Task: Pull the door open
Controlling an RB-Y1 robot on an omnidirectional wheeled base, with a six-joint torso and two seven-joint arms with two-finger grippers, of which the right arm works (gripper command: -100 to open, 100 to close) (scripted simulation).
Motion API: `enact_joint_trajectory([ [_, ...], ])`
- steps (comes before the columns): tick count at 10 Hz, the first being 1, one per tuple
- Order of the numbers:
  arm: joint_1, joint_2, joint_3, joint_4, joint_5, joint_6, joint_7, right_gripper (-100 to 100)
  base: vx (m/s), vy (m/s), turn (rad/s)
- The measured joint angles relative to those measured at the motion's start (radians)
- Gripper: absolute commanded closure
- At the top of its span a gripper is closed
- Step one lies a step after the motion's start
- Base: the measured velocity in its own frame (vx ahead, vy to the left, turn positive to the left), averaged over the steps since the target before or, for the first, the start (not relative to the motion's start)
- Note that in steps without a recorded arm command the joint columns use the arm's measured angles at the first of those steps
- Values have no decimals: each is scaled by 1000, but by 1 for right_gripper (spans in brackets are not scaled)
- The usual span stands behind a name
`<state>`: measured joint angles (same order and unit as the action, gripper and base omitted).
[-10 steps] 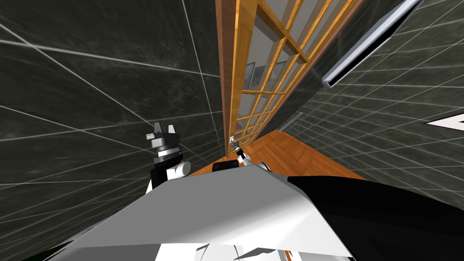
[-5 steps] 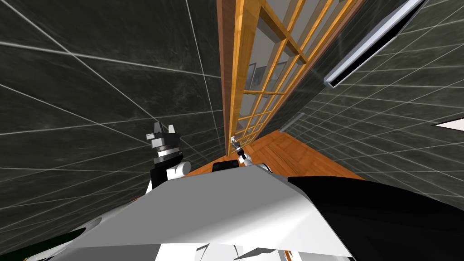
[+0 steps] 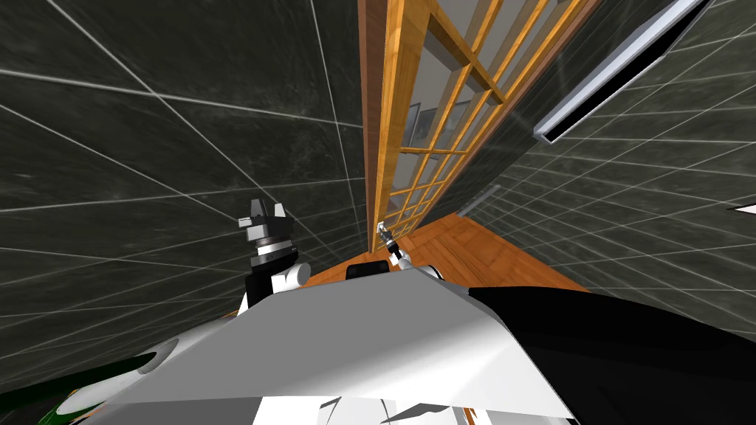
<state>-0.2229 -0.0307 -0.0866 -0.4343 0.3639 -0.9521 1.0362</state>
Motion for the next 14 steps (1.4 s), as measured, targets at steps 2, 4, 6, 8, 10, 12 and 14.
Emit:
enact_joint_trajectory([
  [2,8,-3,-3,-15,1,7,-50,100,-33,-8,38],
  [4,-16,-10,-15,30,-6,-12,-84,100,-25,-1,49],
  [6,-11,-12,-19,28,-7,-13,-121,100,-26,-11,44],
  [8,-7,-38,-28,31,2,-25,-136,-100,-131,26,75],
  [10,-6,-51,-31,37,9,-34,-113,-100,-68,9,28],
  [12,-6,-90,-42,64,27,-77,-66,-100,-97,60,48],
  [14,18,-115,-42,27,47,-77,-44,-100,-54,40,7],
])
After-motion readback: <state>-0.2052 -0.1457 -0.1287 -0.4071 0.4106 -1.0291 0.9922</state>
